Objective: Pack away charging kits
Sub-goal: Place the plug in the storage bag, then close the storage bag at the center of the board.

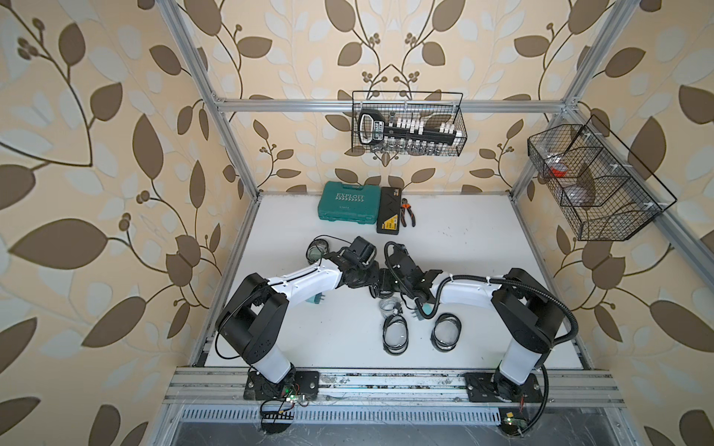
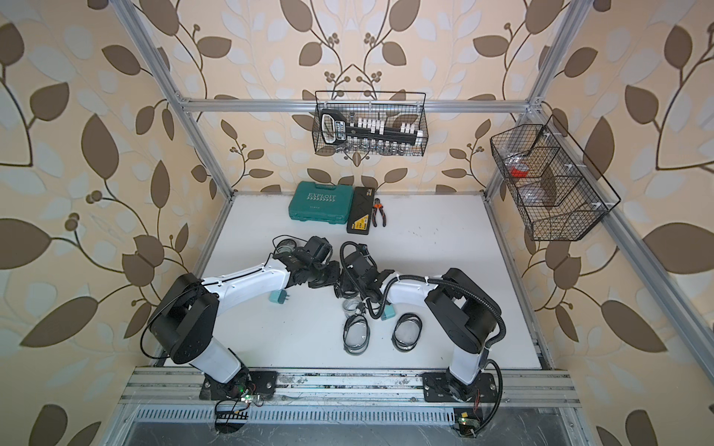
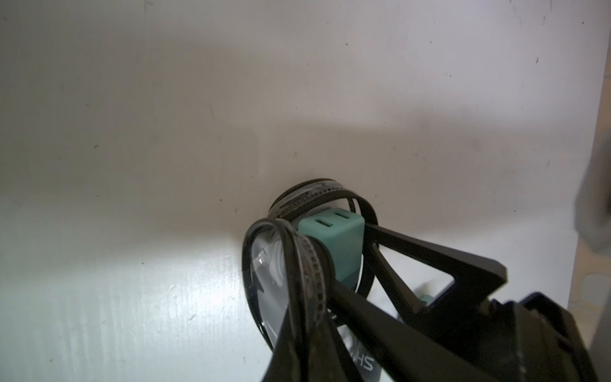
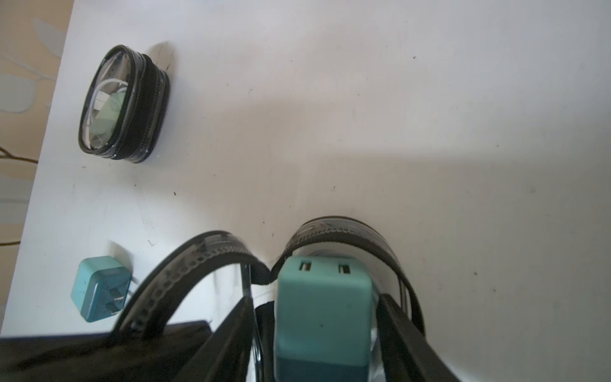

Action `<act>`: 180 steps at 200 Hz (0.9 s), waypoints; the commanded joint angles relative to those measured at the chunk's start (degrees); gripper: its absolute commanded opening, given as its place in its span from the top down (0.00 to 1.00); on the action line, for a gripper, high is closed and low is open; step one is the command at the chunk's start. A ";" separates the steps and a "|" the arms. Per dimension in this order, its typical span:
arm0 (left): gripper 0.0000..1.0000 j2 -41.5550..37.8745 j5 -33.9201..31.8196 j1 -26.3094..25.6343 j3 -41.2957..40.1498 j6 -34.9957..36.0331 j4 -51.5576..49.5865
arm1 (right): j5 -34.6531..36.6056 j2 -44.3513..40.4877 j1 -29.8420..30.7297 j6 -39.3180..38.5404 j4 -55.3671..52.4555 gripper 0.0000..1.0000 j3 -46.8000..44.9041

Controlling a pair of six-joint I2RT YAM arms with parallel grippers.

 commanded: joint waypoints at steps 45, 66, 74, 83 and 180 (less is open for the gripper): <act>0.60 -0.85 0.54 0.07 2.62 -0.68 -0.41 | 0.25 -10.61 -1.60 0.33 0.05 0.42 -4.69; 0.44 -3.22 -0.63 0.10 2.20 -1.01 -1.26 | 0.25 -11.90 -1.59 0.06 -0.42 0.41 -5.33; 0.43 -4.49 -1.37 0.07 2.12 -1.14 -2.22 | -0.26 -12.01 -1.55 -0.23 -0.37 0.41 -5.39; 0.42 -6.09 -2.40 0.17 1.59 -1.31 -3.11 | -0.76 -11.92 -1.53 -0.46 -0.59 0.41 -5.14; 0.24 -29.17 -11.25 2.78 -13.60 -4.51 -7.00 | 5.23 -1.31 2.28 -0.24 -8.79 0.44 4.48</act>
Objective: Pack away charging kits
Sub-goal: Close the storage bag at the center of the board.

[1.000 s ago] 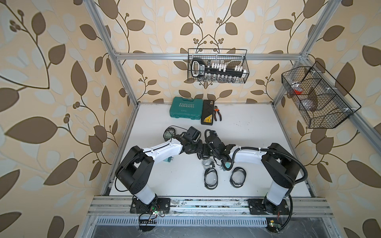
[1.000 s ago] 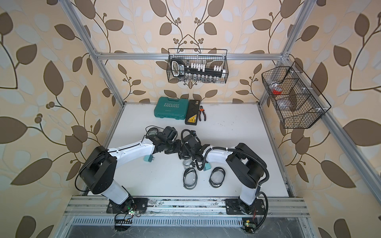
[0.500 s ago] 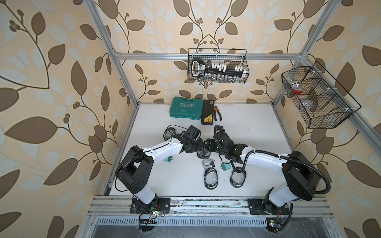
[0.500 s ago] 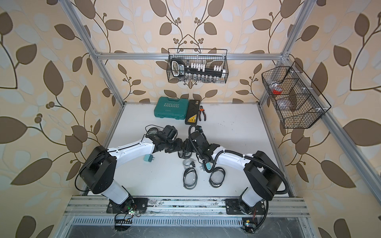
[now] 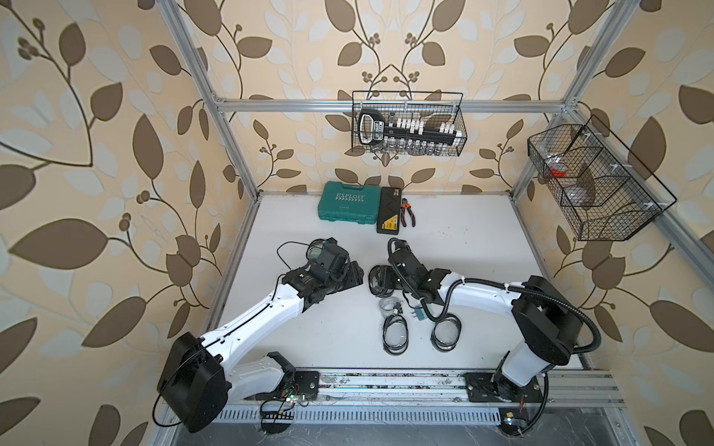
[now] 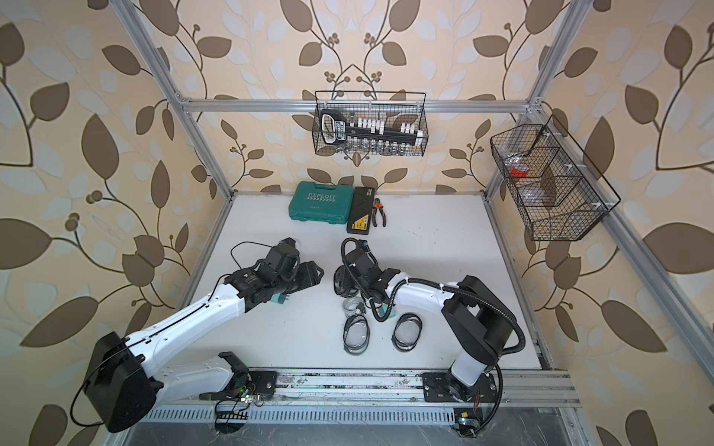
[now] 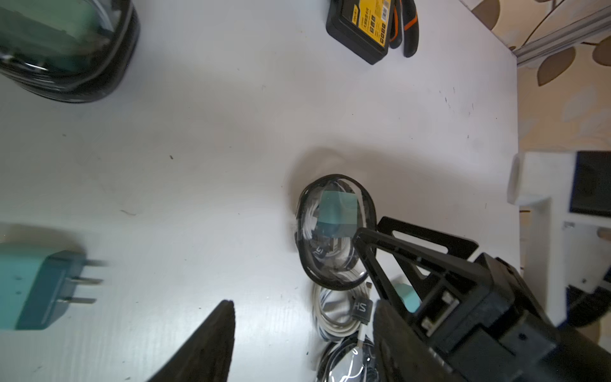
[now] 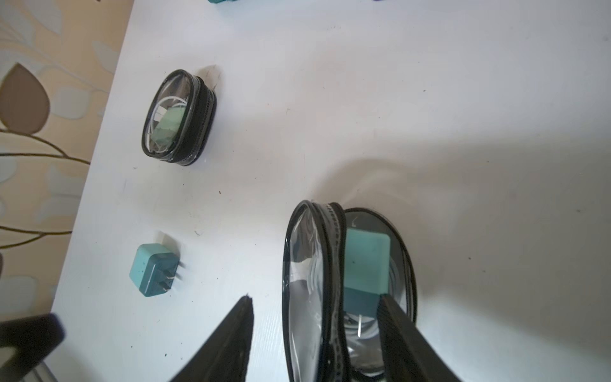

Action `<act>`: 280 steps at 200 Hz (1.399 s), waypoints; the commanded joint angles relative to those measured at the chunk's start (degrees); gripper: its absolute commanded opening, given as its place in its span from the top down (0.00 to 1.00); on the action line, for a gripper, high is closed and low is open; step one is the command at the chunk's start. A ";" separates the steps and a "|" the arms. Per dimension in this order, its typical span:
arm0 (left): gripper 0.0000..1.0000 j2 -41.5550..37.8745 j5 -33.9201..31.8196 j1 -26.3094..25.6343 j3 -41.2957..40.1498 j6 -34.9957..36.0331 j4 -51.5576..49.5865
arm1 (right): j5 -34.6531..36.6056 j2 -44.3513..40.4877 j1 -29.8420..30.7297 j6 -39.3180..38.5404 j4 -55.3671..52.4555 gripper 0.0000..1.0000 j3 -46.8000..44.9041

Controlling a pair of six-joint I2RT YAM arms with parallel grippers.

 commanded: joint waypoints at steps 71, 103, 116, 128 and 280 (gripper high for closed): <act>0.03 -3.97 -1.07 0.46 -6.46 0.02 5.38 | 7.99 2.81 -1.17 3.56 -8.02 0.76 1.39; 0.04 -0.32 1.08 0.49 -5.63 0.10 8.39 | 7.07 2.43 -2.04 3.07 -7.35 0.83 0.58; 0.04 1.67 1.97 0.57 -5.15 0.11 9.69 | 6.62 2.43 -2.47 2.98 -6.71 0.86 0.01; 0.05 3.69 2.83 0.57 -4.56 0.10 11.05 | 6.13 2.62 -2.80 2.98 -6.35 0.89 -0.35; 0.11 28.63 15.36 0.93 3.87 -4.46 23.26 | 2.63 3.18 -3.76 3.50 -2.46 1.00 -3.01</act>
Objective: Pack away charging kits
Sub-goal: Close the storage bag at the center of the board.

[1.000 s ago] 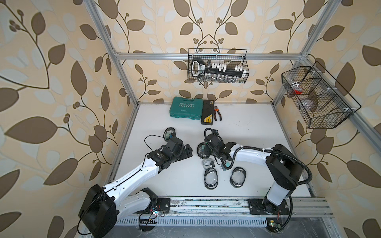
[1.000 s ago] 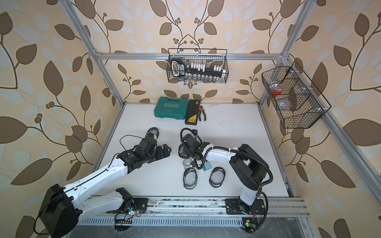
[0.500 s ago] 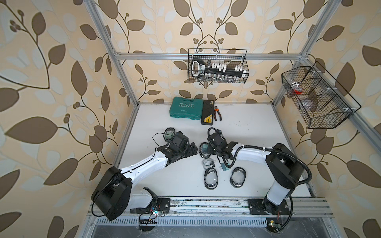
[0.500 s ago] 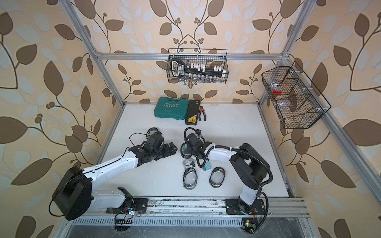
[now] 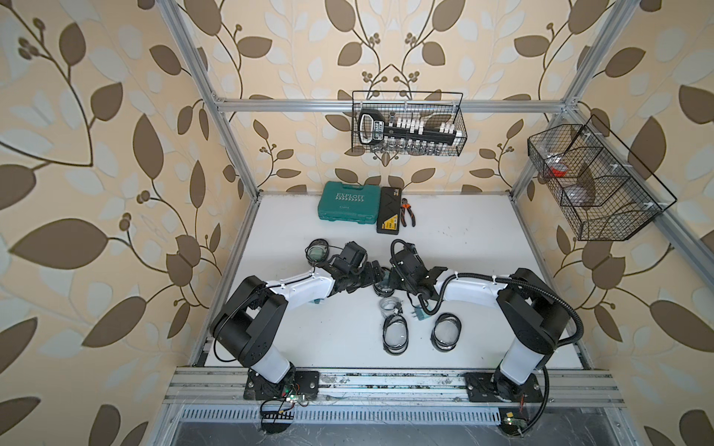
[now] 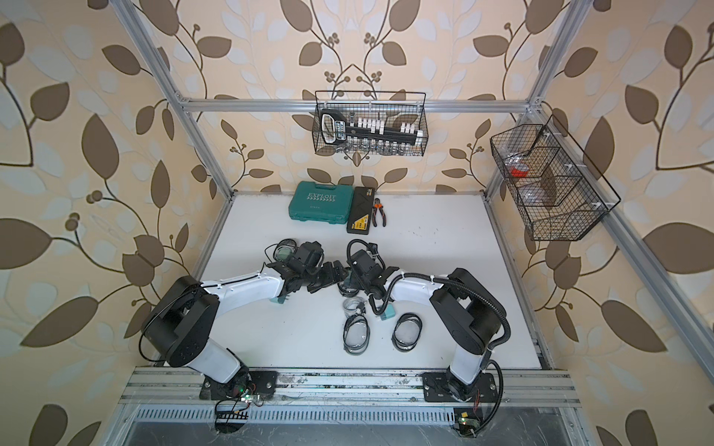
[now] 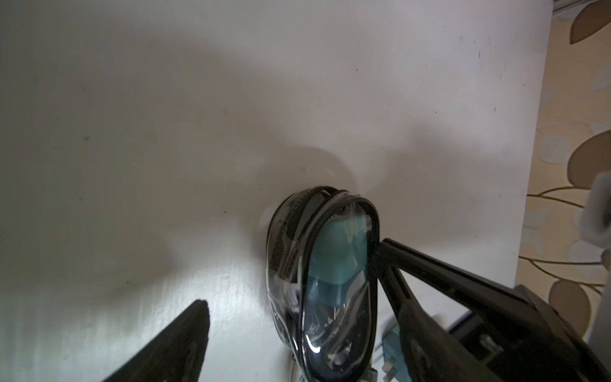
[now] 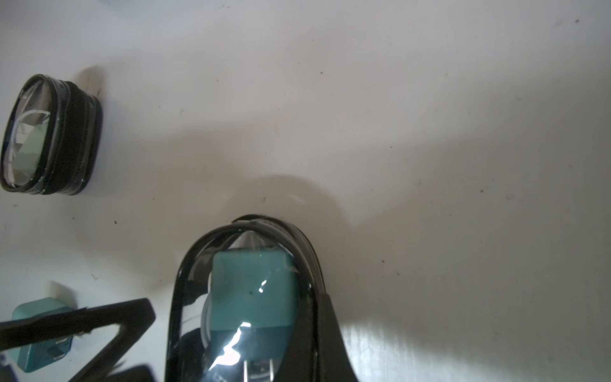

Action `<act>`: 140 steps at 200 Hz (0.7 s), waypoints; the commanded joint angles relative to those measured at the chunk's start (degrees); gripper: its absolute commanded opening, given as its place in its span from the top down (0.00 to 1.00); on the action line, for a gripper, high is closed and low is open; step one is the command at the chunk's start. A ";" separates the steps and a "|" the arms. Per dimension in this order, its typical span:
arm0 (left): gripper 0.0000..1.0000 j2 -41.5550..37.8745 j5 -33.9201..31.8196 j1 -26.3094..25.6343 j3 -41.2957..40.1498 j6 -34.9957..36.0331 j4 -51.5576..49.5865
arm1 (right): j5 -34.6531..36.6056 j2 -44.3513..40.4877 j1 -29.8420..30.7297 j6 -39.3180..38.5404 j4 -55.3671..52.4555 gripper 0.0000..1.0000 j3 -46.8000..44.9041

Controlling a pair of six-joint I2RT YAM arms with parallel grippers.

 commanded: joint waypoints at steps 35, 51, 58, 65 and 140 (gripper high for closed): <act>0.12 4.70 5.83 0.61 1.89 -1.99 5.81 | -0.99 0.86 -0.08 0.69 -0.08 1.00 -1.28; 0.13 5.54 6.93 0.61 1.94 -4.08 6.99 | -1.28 1.05 -0.06 0.78 0.14 1.00 -1.19; 0.14 5.83 7.14 0.67 2.02 -4.23 7.14 | -1.36 1.12 -0.08 0.72 0.17 1.00 -1.06; 0.16 6.05 7.23 0.71 2.15 -4.36 7.14 | -1.37 1.06 -0.08 0.73 0.23 1.00 -1.10; 0.24 11.11 10.95 2.01 1.31 -7.15 11.99 | -1.46 1.75 -0.05 1.13 0.50 1.00 -1.01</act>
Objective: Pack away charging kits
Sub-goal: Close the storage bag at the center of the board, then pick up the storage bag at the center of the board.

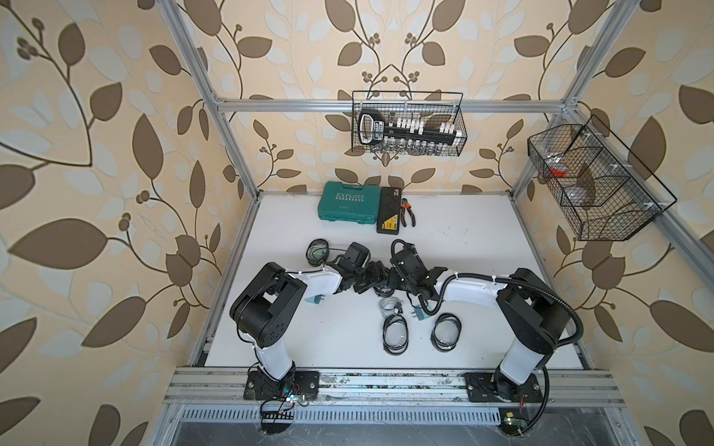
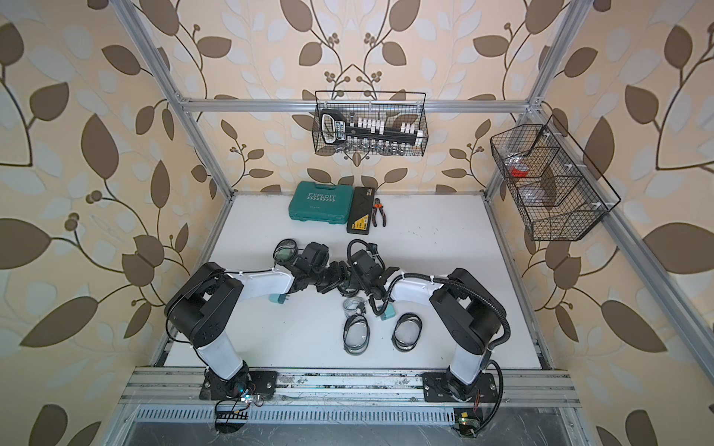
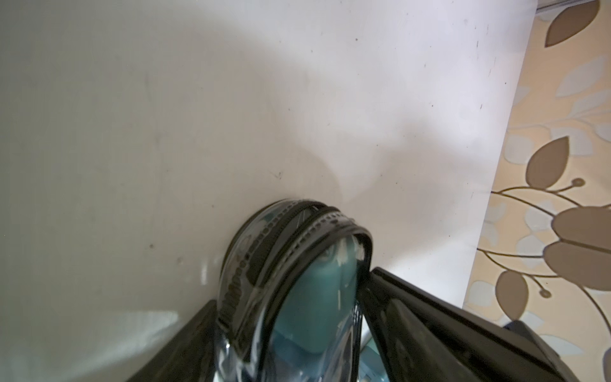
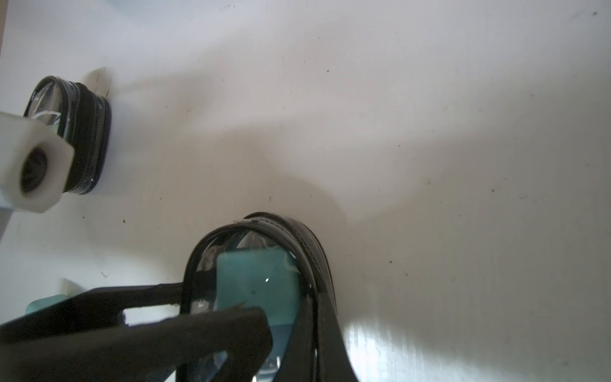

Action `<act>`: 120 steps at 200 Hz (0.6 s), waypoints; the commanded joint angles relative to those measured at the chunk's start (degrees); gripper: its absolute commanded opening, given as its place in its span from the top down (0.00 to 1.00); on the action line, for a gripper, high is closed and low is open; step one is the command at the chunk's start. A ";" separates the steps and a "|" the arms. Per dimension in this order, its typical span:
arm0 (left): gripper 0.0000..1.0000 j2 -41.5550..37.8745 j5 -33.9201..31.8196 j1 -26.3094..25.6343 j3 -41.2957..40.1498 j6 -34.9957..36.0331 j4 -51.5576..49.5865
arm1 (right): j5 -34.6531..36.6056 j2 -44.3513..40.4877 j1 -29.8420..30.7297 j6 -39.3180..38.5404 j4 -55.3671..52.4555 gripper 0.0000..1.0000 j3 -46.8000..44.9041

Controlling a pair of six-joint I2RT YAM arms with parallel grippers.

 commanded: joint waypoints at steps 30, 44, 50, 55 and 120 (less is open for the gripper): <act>0.26 5.45 3.03 1.14 0.97 -2.18 1.94 | -0.80 2.24 -0.04 0.66 -0.27 1.00 -0.51; 0.27 6.04 3.50 1.46 0.73 -2.87 2.52 | -0.80 2.42 -0.02 0.66 -0.31 1.00 -0.43; 0.28 6.31 3.68 1.52 0.55 -3.03 2.96 | -0.74 2.44 -0.04 0.66 -0.30 1.00 -0.42; 0.28 6.51 3.82 1.59 0.45 -3.08 3.26 | -0.67 2.47 0.02 0.63 -0.38 1.00 -0.42; 0.25 8.03 4.05 1.80 0.65 -2.56 2.69 | 0.12 4.48 -0.68 1.44 0.05 1.00 -1.22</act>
